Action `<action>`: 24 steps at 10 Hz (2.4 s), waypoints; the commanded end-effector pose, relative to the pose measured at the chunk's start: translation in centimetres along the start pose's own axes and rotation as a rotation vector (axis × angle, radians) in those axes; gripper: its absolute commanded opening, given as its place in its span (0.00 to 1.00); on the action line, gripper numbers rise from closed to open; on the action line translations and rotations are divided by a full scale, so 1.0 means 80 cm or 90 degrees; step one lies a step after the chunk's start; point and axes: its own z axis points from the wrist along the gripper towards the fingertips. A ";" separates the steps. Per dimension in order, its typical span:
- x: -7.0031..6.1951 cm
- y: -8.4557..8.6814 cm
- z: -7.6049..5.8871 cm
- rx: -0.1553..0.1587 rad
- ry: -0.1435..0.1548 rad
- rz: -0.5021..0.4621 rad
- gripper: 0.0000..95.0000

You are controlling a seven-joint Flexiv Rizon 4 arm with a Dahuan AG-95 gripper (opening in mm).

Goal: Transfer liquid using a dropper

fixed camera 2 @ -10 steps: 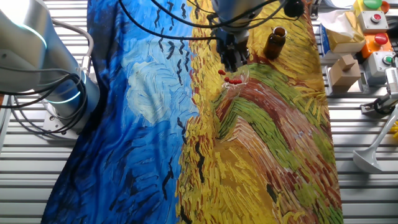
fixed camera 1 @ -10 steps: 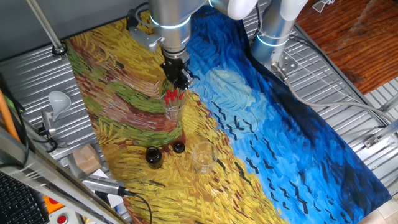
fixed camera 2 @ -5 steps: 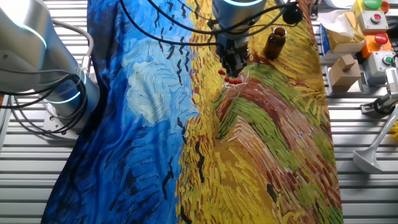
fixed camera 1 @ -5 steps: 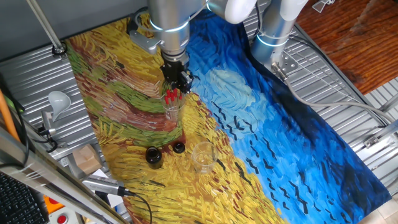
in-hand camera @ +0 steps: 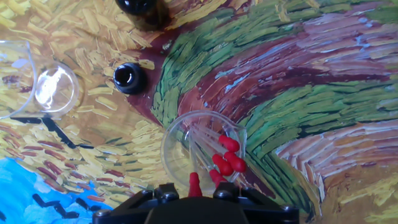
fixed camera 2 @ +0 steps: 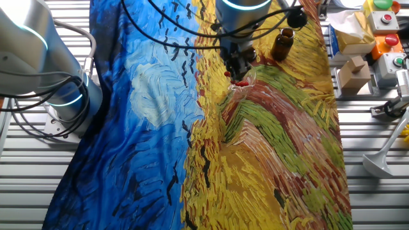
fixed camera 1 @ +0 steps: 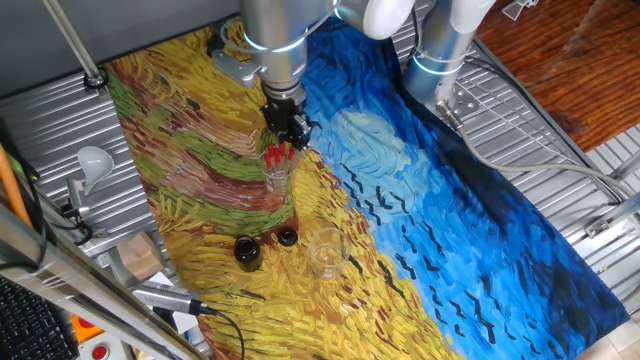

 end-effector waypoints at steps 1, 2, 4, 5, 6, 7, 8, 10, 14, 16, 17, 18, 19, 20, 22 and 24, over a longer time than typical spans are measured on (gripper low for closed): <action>0.001 0.001 0.001 -0.007 -0.003 0.000 0.20; 0.001 0.003 0.000 -0.005 -0.002 0.001 0.20; 0.003 0.004 0.001 -0.003 -0.002 0.001 0.20; 0.003 0.004 0.001 -0.003 -0.002 0.001 0.20; 0.003 0.005 0.002 -0.003 -0.001 0.000 0.20; 0.003 0.005 0.003 0.000 -0.002 -0.002 0.20; 0.003 0.005 0.004 0.000 -0.003 -0.004 0.20; 0.003 0.004 0.010 -0.001 -0.007 -0.005 0.20; 0.002 0.004 0.012 0.003 -0.007 -0.004 0.20; 0.001 0.003 0.012 0.006 -0.005 -0.004 0.00; 0.001 0.003 0.012 0.006 -0.005 -0.005 0.00; 0.001 0.003 0.012 0.006 -0.005 -0.008 0.00; 0.000 0.003 0.011 0.005 -0.005 -0.013 0.00; -0.002 0.002 0.009 0.005 -0.002 -0.019 0.00; -0.008 -0.002 0.000 0.009 0.014 -0.031 0.00; -0.012 -0.005 -0.014 0.007 0.023 -0.035 0.00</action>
